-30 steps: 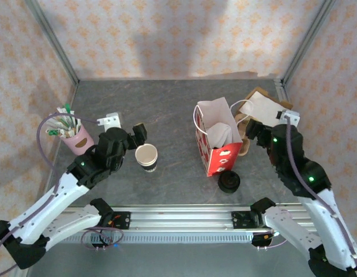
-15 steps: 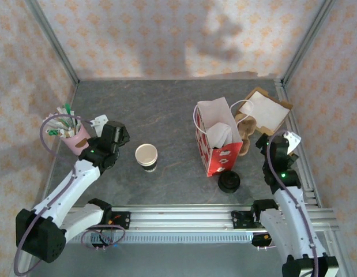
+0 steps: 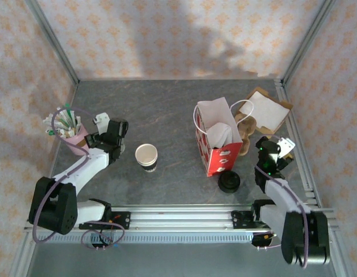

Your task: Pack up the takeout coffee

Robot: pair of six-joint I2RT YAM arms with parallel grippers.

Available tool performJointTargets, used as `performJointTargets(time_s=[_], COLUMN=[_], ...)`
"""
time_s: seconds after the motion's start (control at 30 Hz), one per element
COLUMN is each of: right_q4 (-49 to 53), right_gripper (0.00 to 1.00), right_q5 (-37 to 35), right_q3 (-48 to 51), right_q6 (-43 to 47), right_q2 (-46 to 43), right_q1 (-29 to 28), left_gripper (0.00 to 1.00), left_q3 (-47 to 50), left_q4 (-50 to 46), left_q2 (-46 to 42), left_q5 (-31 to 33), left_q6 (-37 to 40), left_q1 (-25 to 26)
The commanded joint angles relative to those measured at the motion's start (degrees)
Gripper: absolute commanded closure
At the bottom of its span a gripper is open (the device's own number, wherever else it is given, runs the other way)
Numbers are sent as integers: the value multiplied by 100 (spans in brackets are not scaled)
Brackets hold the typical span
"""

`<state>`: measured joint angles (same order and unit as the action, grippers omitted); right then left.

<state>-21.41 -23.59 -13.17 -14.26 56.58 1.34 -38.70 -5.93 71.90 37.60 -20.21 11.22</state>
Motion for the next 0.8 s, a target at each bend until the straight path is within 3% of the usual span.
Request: performJointTargets(time_s=[0.0,0.2,0.47,0.53,0.77], right_q4=[-1170,-2211,-3021,-3188,-3399], right_gripper=[0,0,1,1,1], right_q5=[-159,83,826,848,1005], right_q3=[0,-213,-245,-167,-58], right_q6=[-35,294,967,978,1060], right_q2=[520,1582,2222,2227,2250], right_q1=[24,24,-159,-170,-170], left_gripper=[0,0,0,0,0], left_q3=[529,1274,1579,1822,1743], left_q4=[1378,2889,4159,4797,4818], left_q2=[-163,27,471,646,774], left_q5=[543,-425,-1502,-1511,-1637], left_q6=[261,475,1178,1222,1418], left_q1=[-176,-885,-945,-942,-828])
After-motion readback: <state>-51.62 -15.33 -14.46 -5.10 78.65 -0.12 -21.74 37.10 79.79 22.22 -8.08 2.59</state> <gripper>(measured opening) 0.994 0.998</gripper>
